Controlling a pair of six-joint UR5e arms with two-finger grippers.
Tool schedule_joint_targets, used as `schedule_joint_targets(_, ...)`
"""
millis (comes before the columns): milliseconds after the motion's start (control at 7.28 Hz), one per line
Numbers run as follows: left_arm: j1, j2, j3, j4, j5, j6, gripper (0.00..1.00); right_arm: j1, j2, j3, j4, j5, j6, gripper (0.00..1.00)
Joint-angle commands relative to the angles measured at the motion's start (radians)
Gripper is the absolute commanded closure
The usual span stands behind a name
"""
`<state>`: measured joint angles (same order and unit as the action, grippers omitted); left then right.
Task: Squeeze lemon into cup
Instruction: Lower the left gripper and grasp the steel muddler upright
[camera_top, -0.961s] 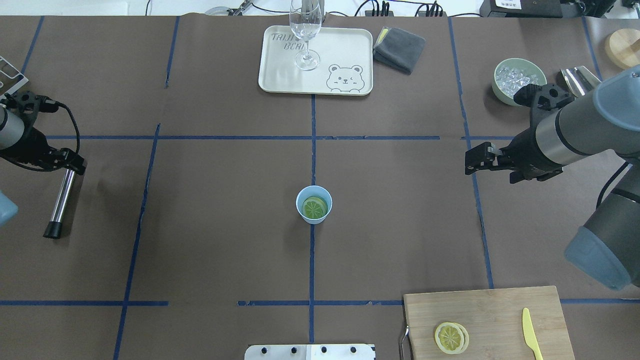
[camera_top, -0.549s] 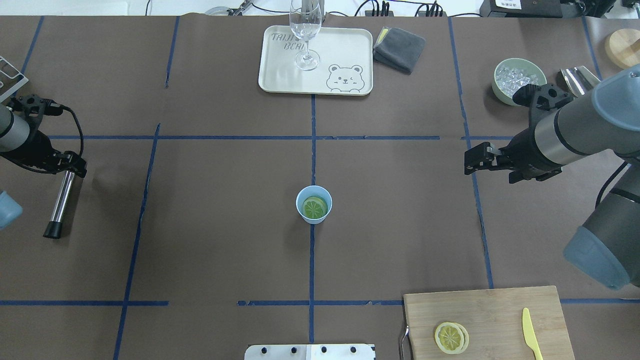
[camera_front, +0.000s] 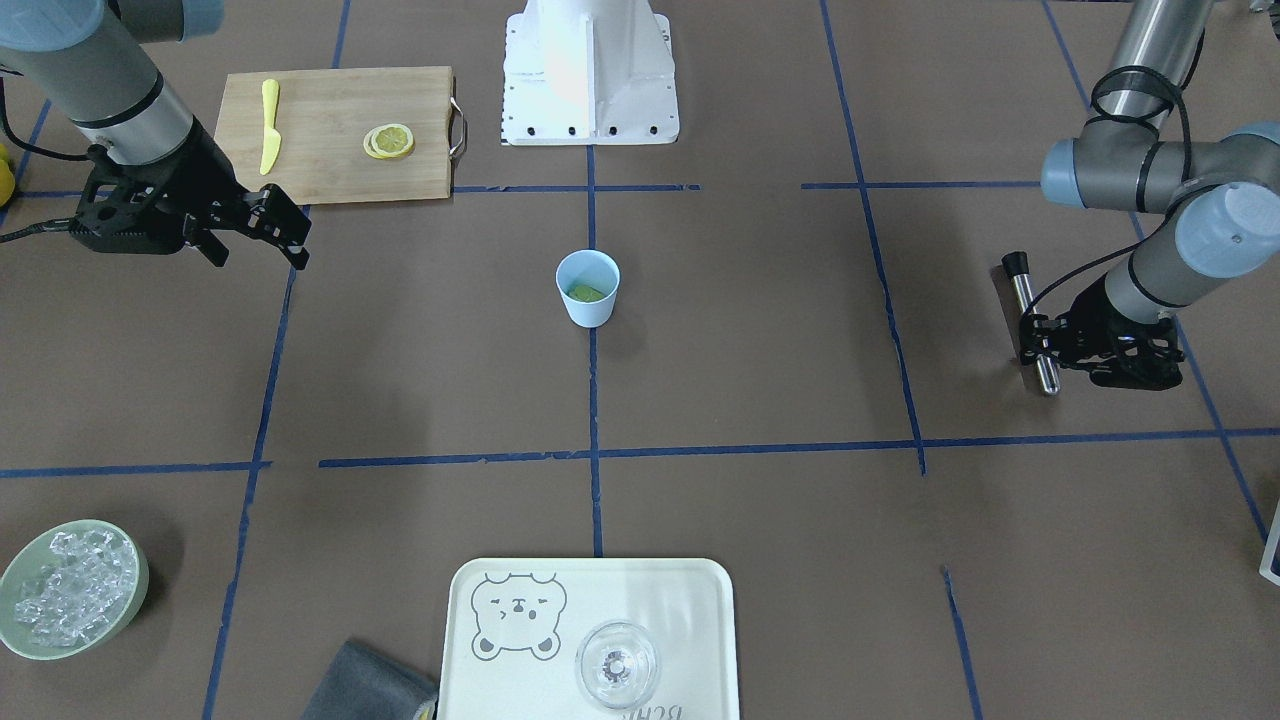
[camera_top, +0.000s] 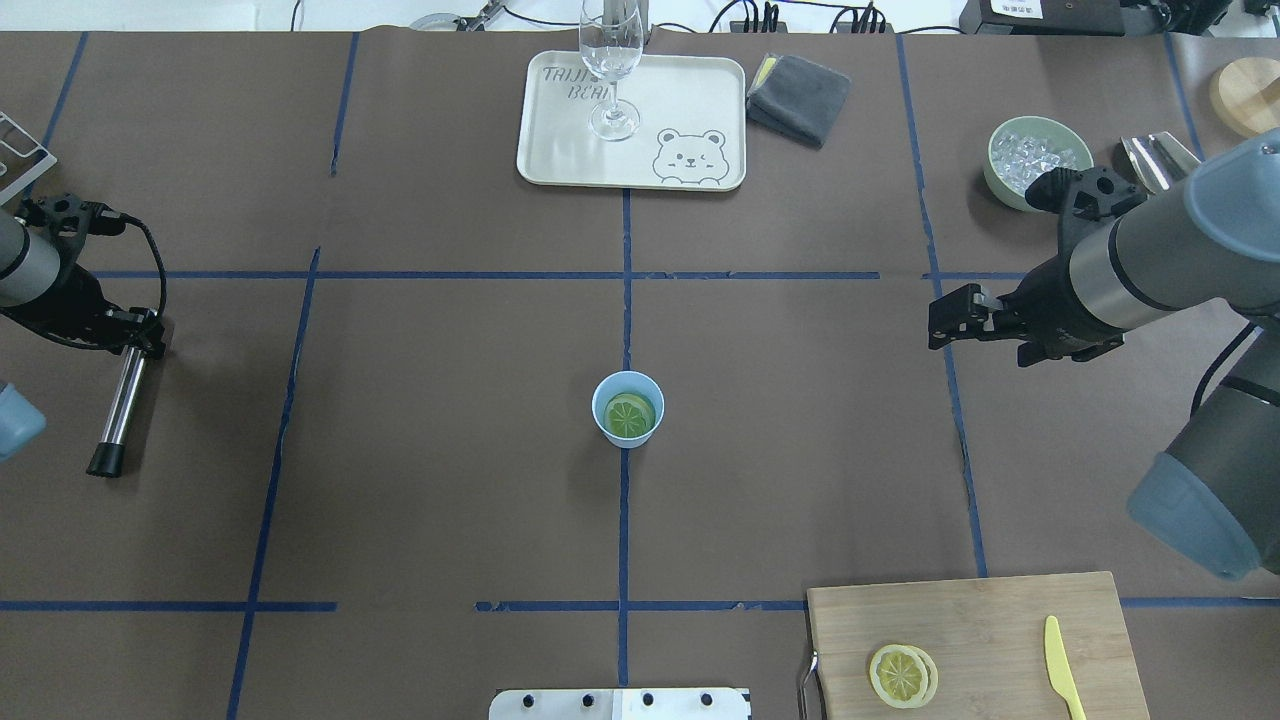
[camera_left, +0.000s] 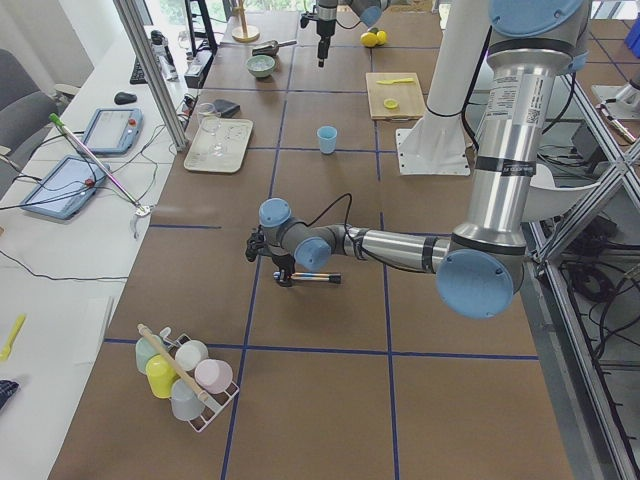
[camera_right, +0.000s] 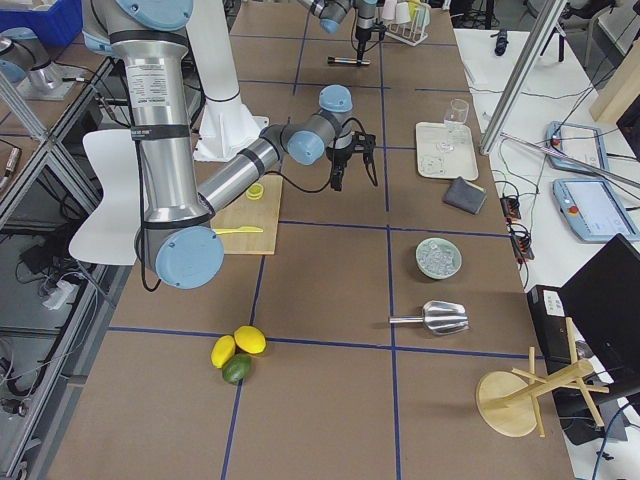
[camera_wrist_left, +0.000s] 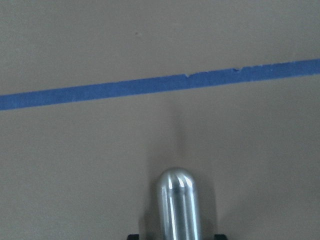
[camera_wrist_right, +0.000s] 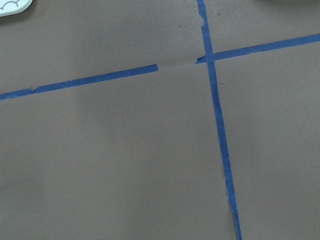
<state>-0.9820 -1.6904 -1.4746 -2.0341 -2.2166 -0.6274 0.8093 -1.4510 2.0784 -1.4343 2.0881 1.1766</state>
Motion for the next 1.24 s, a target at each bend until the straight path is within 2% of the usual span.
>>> schedule_joint_targets(0, -0.001, -0.002, -0.001, 0.0, 0.0, 0.0, 0.86, 0.001, -0.002, 0.0, 0.0, 0.001, 0.0, 0.0)
schedule_joint_targets(137, 0.0, -0.002, -0.001, 0.0, 0.002, -0.003, 1.0, 0.001, -0.002, 0.0, 0.0, 0.003, 0.0, 0.0)
schedule_joint_targets(412, -0.001, 0.0, -0.048, 0.009, 0.002, -0.006, 1.0, 0.001, -0.002, 0.0, 0.0, 0.007, 0.002, 0.0)
schedule_joint_targets(687, -0.009, 0.014, -0.245, 0.027, 0.009, 0.0, 1.0, 0.005, -0.002, 0.011, 0.0, 0.012, 0.005, 0.0)
schedule_joint_targets(824, -0.004, -0.001, -0.344, 0.11, 0.009, -0.002, 1.0, 0.01, -0.002, 0.014, 0.0, 0.015, 0.005, 0.0)
schedule_joint_targets(961, -0.003, -0.062, -0.427, 0.229, 0.011, 0.008, 1.0, 0.017, -0.003, 0.014, 0.0, 0.015, 0.003, 0.0)
schedule_joint_targets(1099, 0.014, -0.11, -0.519, 0.239, 0.011, 0.011, 1.0, 0.03, -0.003, 0.014, 0.0, 0.021, 0.002, 0.0)
